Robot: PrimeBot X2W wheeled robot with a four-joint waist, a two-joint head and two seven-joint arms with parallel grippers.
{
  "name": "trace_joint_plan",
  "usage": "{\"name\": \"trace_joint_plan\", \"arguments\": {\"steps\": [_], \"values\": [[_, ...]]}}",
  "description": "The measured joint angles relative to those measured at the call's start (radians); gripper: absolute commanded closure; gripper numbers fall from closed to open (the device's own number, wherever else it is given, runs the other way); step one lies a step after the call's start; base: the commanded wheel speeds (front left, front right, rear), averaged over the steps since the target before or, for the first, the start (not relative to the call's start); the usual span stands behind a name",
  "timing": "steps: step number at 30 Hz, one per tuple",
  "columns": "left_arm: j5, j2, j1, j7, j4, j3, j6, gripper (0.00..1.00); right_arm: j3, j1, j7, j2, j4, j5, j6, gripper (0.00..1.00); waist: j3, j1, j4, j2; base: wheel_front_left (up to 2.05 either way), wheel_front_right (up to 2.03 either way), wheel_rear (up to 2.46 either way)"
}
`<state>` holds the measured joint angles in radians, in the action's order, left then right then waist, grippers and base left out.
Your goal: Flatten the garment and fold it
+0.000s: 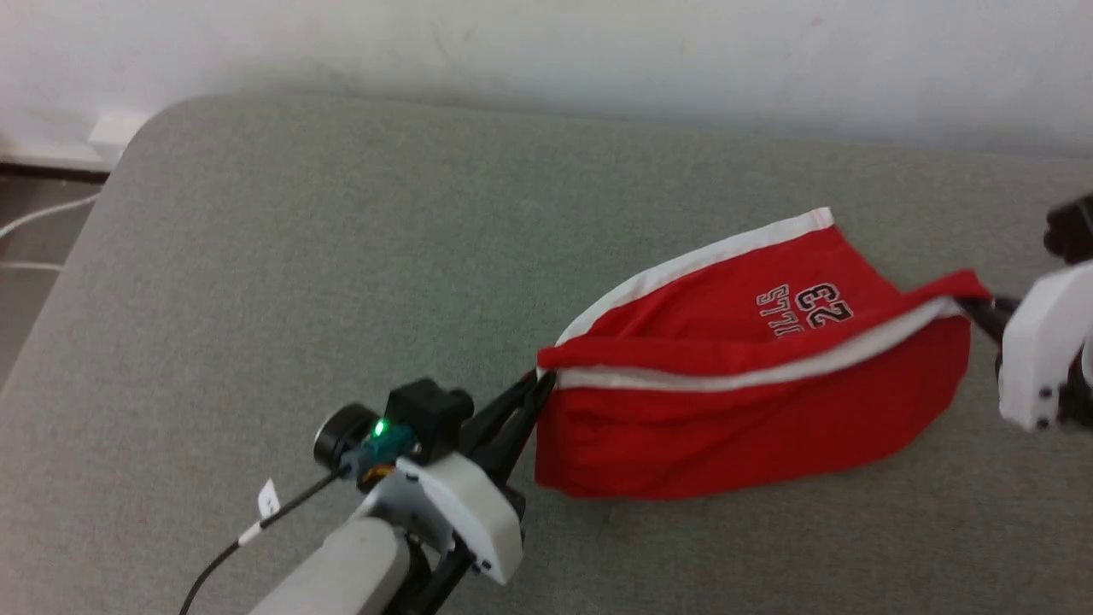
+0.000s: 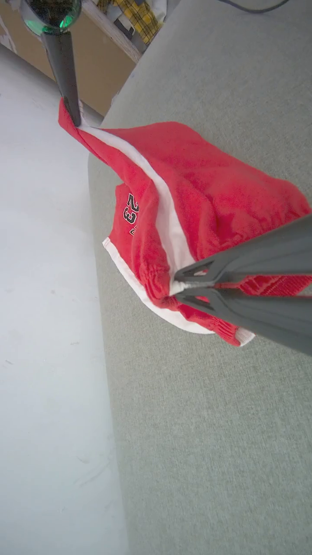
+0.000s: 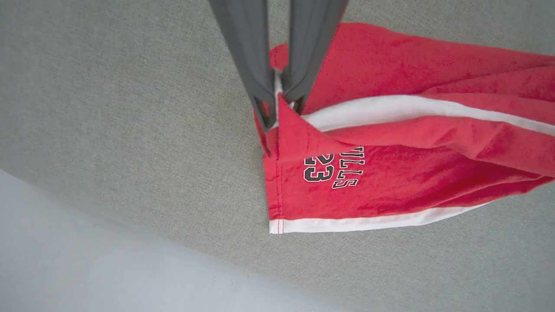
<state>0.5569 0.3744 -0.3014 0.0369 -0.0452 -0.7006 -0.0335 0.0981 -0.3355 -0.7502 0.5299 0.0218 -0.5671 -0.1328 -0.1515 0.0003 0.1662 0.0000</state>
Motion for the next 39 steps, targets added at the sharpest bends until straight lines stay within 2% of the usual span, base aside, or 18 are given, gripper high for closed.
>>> {"name": "trace_joint_plan", "arguments": {"steps": [6, 12, 20, 26, 27, 28, 29, 30, 31, 36, 39], "values": [[-0.011, -0.056, -0.119, 0.029, -0.104, 0.003, 0.032, 1.00, 0.058, -0.225, -0.004, 0.001, 0.186, 0.059, 0.000, 1.00, -0.096, 0.0000, 0.034, 0.0000, 0.00, 0.00, 0.00], [-0.020, -0.115, -0.210, 0.064, -0.202, -0.003, 0.054, 1.00, 0.130, -0.382, 0.034, 0.011, 0.349, 0.119, 0.000, 1.00, -0.184, 0.0000, 0.074, 0.0000, 0.00, 0.00, 0.00], [-0.024, -0.170, -0.266, 0.119, -0.312, -0.010, 0.067, 1.00, 0.195, -0.488, 0.120, 0.010, 0.523, 0.151, 0.000, 1.00, -0.261, -0.0002, 0.130, 0.0000, 0.00, 0.00, 0.00], [-0.024, -0.190, -0.281, 0.149, -0.361, -0.010, 0.067, 1.00, 0.237, -0.533, 0.207, 0.008, 0.599, 0.151, 0.000, 1.00, -0.284, -0.0002, 0.157, 0.0000, 0.00, 0.00, 0.00], [-0.024, -0.192, -0.281, 0.150, -0.370, -0.011, 0.067, 1.00, 0.243, -0.538, 0.220, 0.007, 0.611, 0.150, 0.000, 0.73, -0.284, -0.0002, 0.158, 0.0000, 0.00, 0.00, 0.00], [-0.024, -0.193, -0.281, 0.153, -0.377, -0.012, 0.067, 1.00, 0.250, -0.541, 0.237, 0.006, 0.622, 0.147, 0.000, 0.04, -0.282, -0.0003, 0.159, 0.0000, 0.00, 0.00, 0.00], [-0.024, -0.195, -0.281, 0.156, -0.385, -0.014, 0.068, 1.00, 0.253, -0.543, 0.256, 0.003, 0.636, 0.145, 0.000, 0.00, -0.278, -0.0003, 0.159, 0.0000, 0.00, 0.00, 0.00], [-0.024, -0.197, -0.281, 0.157, -0.392, -0.015, 0.068, 0.41, 0.258, -0.543, 0.273, 0.000, 0.650, 0.143, 0.000, 0.00, -0.274, -0.0003, 0.158, -0.0001, 0.00, 0.00, 0.00], [-0.024, -0.198, -0.281, 0.157, -0.401, -0.015, 0.068, 0.00, 0.263, -0.543, 0.287, -0.004, 0.665, 0.140, 0.000, 0.00, -0.269, -0.0003, 0.157, 0.0000, 0.00, 0.00, 0.00], [-0.023, -0.194, -0.279, 0.168, -0.430, -0.012, 0.058, 0.00, 0.311, -0.541, 0.370, -0.016, 0.706, 0.113, 0.001, 0.00, -0.226, -0.0003, 0.145, 0.0000, 0.00, 0.00, 0.00], [-0.022, -0.185, -0.272, 0.184, -0.431, 0.001, 0.046, 0.00, 0.342, -0.537, 0.459, -0.024, 0.706, 0.094, 0.001, 0.00, -0.187, -0.0004, 0.135, 0.0000, 0.00, 0.00, 0.00]]}}
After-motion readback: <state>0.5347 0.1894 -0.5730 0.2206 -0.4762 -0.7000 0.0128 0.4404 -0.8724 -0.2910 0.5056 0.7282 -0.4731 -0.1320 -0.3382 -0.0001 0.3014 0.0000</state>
